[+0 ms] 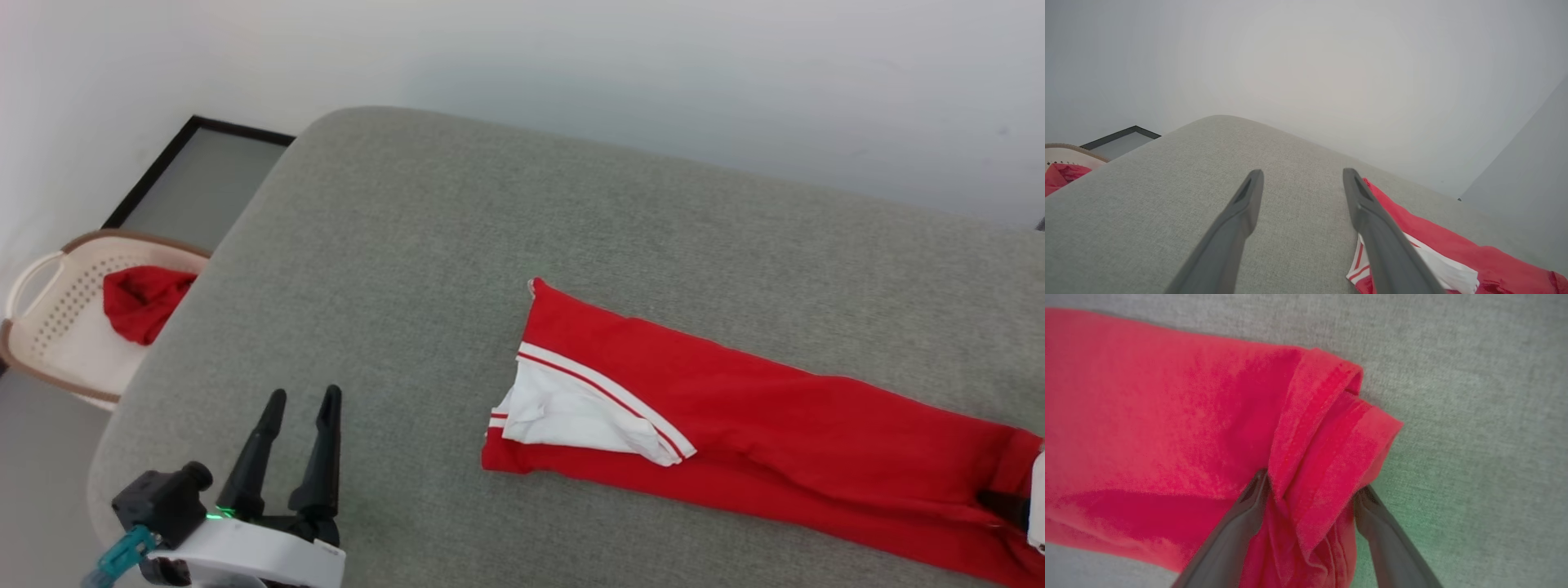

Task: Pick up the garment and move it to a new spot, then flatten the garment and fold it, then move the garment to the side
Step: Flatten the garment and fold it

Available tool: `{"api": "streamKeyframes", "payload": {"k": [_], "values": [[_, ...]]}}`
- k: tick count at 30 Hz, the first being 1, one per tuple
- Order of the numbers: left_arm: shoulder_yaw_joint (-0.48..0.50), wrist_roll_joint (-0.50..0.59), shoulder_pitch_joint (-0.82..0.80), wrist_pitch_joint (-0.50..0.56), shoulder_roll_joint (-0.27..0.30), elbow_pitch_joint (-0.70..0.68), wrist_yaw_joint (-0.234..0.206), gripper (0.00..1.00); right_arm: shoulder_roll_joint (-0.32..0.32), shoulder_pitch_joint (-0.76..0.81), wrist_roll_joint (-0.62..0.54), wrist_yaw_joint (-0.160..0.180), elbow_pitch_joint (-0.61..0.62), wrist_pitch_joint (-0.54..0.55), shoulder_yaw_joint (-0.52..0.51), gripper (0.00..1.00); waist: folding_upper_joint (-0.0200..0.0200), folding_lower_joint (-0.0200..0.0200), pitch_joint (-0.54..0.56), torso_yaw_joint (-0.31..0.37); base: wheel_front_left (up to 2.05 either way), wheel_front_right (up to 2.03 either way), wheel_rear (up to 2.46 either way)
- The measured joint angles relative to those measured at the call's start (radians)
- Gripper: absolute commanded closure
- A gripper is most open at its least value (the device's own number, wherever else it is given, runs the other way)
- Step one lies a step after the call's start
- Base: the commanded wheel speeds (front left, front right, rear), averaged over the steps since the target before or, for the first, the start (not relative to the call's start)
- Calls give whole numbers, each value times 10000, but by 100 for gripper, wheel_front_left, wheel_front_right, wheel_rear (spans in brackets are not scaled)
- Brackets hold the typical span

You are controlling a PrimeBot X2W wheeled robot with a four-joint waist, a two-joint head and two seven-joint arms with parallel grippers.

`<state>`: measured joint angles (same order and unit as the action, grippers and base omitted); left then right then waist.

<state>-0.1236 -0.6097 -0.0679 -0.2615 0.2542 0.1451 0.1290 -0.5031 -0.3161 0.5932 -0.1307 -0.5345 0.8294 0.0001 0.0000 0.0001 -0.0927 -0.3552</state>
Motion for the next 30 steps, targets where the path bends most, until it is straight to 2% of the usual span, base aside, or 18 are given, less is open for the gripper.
{"api": "streamKeyframes", "payload": {"k": [4, 5, 6, 17, 26, 30], "values": [[-182, -222, -42, 0, -17, -8, 0, 0, 36, -267, -121, 4, -391, 140, -36, 0, 0, 0, -157, -202, 0, 0, 0], [-222, -249, -72, 0, -19, -10, 0, 0, 31, -306, -136, 6, -424, 159, -17, 53, 0, -1, -189, -239, 0, 0, 0], [-244, -261, -91, 0, -21, -13, 0, 0, 13, -333, -136, 6, -441, 155, -6, 100, 0, 0, -220, -264, 0, 0, 0], [-270, -330, -100, 0, -59, -58, 0, 0, -343, -578, 54, -42, -807, -403, -61, 100, 1, 0, -279, -70, 0, 0, 0], [-226, -439, -82, 0, -36, 63, 0, 0, -1429, -475, -316, -10, -1110, -639, -748, 100, 0, 0, -205, 336, 0, 0, 0], [-207, -525, -25, 0, -2, 190, 0, 0, -1534, -455, 228, -8, -558, -460, -963, 100, 0, 0, -109, 556, 0, 0, 0]]}}
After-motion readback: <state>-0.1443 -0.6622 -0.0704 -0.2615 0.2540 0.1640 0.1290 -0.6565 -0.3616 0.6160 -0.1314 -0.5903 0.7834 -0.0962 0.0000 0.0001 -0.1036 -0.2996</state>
